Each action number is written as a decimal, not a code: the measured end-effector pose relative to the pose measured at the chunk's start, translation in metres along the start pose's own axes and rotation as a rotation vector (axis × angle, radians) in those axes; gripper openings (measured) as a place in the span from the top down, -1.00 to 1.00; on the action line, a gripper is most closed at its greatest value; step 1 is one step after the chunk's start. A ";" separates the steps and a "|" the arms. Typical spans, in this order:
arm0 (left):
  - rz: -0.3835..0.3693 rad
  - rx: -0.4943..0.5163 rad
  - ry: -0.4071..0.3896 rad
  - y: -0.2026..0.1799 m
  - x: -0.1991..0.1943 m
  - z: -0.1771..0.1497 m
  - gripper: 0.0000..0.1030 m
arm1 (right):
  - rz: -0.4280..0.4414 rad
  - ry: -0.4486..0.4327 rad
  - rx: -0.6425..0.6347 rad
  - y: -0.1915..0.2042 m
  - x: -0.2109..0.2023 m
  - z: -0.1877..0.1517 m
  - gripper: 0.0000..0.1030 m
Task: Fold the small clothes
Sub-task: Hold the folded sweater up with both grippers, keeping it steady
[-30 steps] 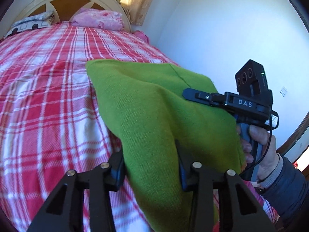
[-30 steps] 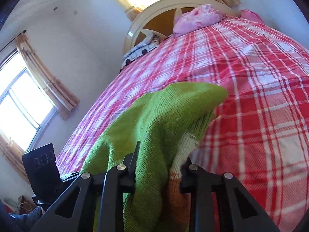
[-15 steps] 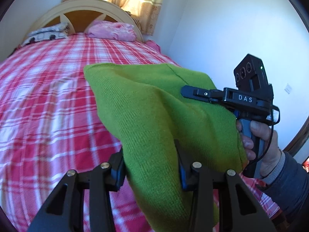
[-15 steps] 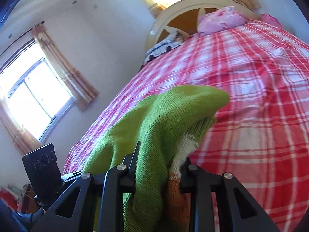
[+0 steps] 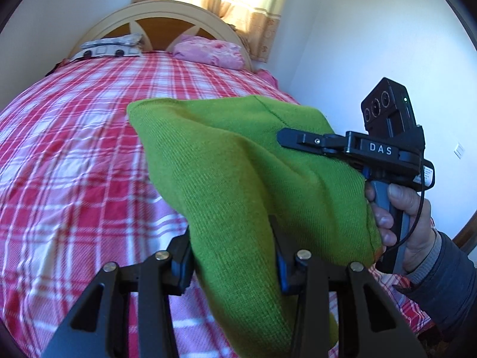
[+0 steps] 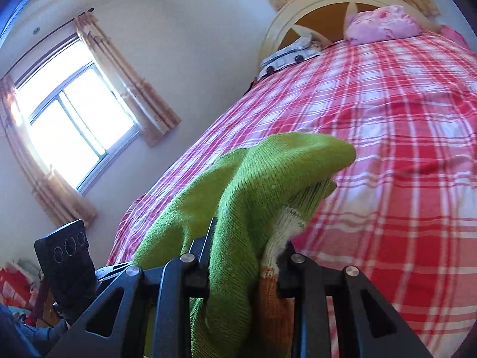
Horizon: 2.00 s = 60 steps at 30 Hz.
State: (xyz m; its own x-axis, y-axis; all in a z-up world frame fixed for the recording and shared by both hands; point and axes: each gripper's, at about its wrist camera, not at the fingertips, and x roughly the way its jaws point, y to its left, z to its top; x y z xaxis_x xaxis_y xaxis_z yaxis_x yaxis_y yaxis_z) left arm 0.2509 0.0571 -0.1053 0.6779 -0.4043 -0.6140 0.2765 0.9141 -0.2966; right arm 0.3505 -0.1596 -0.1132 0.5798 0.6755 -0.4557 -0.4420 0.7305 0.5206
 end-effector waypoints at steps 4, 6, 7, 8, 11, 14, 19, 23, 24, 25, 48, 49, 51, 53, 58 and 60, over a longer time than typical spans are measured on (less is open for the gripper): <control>0.028 -0.022 -0.009 0.010 -0.009 -0.006 0.15 | 0.026 0.020 -0.015 0.011 0.014 -0.001 0.46; 0.041 -0.029 -0.011 0.014 -0.016 -0.010 0.15 | 0.040 0.031 -0.020 0.018 0.022 -0.003 0.47; 0.044 -0.031 -0.012 0.015 -0.019 -0.012 0.15 | 0.046 0.035 -0.021 0.020 0.024 -0.004 0.47; 0.050 -0.035 -0.013 0.018 -0.021 -0.012 0.15 | 0.053 0.040 -0.021 0.023 0.028 -0.005 0.47; 0.070 -0.036 -0.016 0.022 -0.029 -0.014 0.15 | 0.073 0.053 -0.021 0.029 0.038 -0.007 0.46; 0.087 -0.033 -0.027 0.027 -0.038 -0.016 0.15 | 0.090 0.063 -0.027 0.038 0.047 -0.009 0.46; 0.116 -0.028 -0.034 0.037 -0.051 -0.022 0.15 | 0.113 0.091 -0.053 0.053 0.064 -0.009 0.47; 0.141 -0.026 -0.031 0.049 -0.058 -0.027 0.15 | 0.126 0.122 -0.074 0.070 0.084 -0.011 0.46; 0.148 -0.030 -0.030 0.055 -0.061 -0.028 0.15 | 0.129 0.130 -0.080 0.074 0.089 -0.012 0.46; 0.152 -0.034 -0.031 0.059 -0.063 -0.029 0.15 | 0.131 0.134 -0.082 0.077 0.092 -0.013 0.47; 0.209 -0.150 -0.058 0.124 -0.086 -0.058 0.15 | 0.178 0.256 -0.128 0.125 0.186 -0.016 0.46; 0.209 -0.154 -0.058 0.126 -0.086 -0.058 0.15 | 0.179 0.259 -0.130 0.125 0.187 -0.016 0.46; 0.211 -0.161 -0.058 0.129 -0.086 -0.060 0.15 | 0.183 0.270 -0.131 0.125 0.192 -0.015 0.46; 0.212 -0.166 -0.057 0.132 -0.085 -0.060 0.15 | 0.188 0.286 -0.130 0.125 0.200 -0.012 0.46; 0.214 -0.175 -0.058 0.138 -0.086 -0.061 0.15 | 0.197 0.304 -0.127 0.124 0.208 -0.010 0.46; 0.216 -0.176 -0.054 0.140 -0.086 -0.062 0.15 | 0.201 0.310 -0.125 0.124 0.210 -0.011 0.46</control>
State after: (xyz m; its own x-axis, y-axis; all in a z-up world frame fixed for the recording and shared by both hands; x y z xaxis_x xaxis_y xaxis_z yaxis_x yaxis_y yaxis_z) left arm 0.1889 0.2175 -0.1392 0.7451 -0.1940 -0.6381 0.0024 0.9575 -0.2883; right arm 0.4101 0.0739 -0.1527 0.2472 0.7906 -0.5602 -0.6168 0.5743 0.5384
